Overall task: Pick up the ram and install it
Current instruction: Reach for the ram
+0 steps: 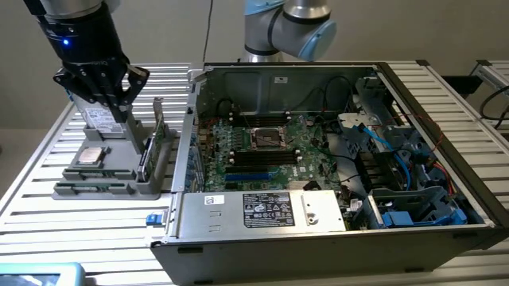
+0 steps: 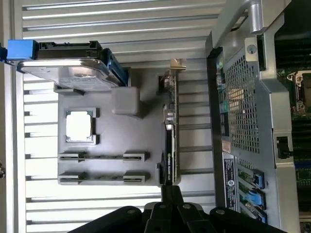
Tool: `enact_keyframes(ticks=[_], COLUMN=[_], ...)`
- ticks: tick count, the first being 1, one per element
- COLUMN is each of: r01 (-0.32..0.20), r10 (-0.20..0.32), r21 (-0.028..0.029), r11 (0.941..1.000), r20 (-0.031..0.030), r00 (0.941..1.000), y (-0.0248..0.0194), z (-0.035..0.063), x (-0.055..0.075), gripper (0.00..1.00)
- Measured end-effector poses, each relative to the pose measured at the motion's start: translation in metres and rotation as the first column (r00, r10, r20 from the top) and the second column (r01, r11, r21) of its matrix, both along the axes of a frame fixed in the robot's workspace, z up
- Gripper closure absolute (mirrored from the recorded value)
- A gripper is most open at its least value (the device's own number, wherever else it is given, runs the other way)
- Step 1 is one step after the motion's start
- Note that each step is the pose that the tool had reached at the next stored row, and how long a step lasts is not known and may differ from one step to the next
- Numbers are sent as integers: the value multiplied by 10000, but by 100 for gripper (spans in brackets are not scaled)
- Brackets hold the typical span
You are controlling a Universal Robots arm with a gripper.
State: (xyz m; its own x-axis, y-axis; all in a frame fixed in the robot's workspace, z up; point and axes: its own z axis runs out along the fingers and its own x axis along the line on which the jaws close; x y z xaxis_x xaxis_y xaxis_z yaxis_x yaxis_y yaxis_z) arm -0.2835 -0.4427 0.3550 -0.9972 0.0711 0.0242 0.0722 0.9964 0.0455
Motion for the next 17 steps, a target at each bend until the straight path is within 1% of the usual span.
enact_keyframes(ticks=[4,12,17], r01=[1,-8,-21], r10=[-1,8,21], r21=[-6,-58,-82], r11=[10000,10000,10000], r20=[-1,0,0], r00=[10000,10000,10000], y=[0,0,0], z=[-13,-31,-49], x=[-184,-535,-703], gripper=[89,89,89])
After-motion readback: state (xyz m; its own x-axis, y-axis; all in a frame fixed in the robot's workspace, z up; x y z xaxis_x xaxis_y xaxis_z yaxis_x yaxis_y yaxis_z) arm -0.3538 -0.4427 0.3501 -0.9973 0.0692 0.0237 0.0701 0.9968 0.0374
